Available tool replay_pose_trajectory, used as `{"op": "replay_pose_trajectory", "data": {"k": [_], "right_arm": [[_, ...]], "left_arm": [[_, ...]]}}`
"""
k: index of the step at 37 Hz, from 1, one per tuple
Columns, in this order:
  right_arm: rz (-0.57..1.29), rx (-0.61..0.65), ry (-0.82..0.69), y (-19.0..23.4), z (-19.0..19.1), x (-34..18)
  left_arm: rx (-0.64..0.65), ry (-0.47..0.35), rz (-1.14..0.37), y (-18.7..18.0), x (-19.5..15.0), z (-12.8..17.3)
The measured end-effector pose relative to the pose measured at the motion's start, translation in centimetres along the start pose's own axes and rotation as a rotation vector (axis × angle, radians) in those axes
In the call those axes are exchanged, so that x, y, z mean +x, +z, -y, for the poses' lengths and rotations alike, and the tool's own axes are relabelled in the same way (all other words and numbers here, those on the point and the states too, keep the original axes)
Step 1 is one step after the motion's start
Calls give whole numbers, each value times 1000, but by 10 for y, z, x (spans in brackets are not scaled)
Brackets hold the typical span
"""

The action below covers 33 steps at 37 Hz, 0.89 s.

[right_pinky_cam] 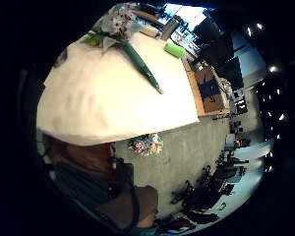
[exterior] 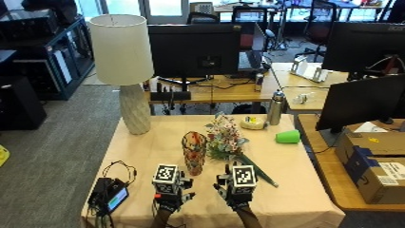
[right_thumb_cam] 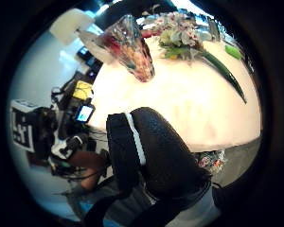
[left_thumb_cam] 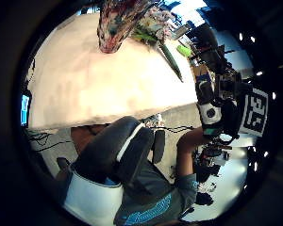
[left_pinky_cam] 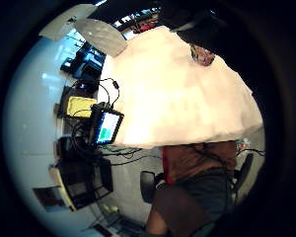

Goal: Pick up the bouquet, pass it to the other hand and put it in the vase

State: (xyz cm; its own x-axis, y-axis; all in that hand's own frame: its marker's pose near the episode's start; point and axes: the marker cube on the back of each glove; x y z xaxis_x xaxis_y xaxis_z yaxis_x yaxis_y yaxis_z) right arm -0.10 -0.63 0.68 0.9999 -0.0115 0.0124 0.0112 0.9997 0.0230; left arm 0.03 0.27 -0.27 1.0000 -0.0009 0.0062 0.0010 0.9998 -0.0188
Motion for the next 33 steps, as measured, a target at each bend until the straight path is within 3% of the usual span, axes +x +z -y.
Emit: {"op": "replay_pose_trajectory", "data": {"k": [7, 23, 33], "right_arm": [[4, 13, -15, 2, 4, -5], [16, -3, -81, 0, 7, -26], [-6, -41, -76, -5, 2, -12]], "left_arm": [[-44, -16, 5, -1, -2, -1], [-14, -16, -27, -8, -9, 3], [-14, -32, -23, -11, -14, 4]]}}
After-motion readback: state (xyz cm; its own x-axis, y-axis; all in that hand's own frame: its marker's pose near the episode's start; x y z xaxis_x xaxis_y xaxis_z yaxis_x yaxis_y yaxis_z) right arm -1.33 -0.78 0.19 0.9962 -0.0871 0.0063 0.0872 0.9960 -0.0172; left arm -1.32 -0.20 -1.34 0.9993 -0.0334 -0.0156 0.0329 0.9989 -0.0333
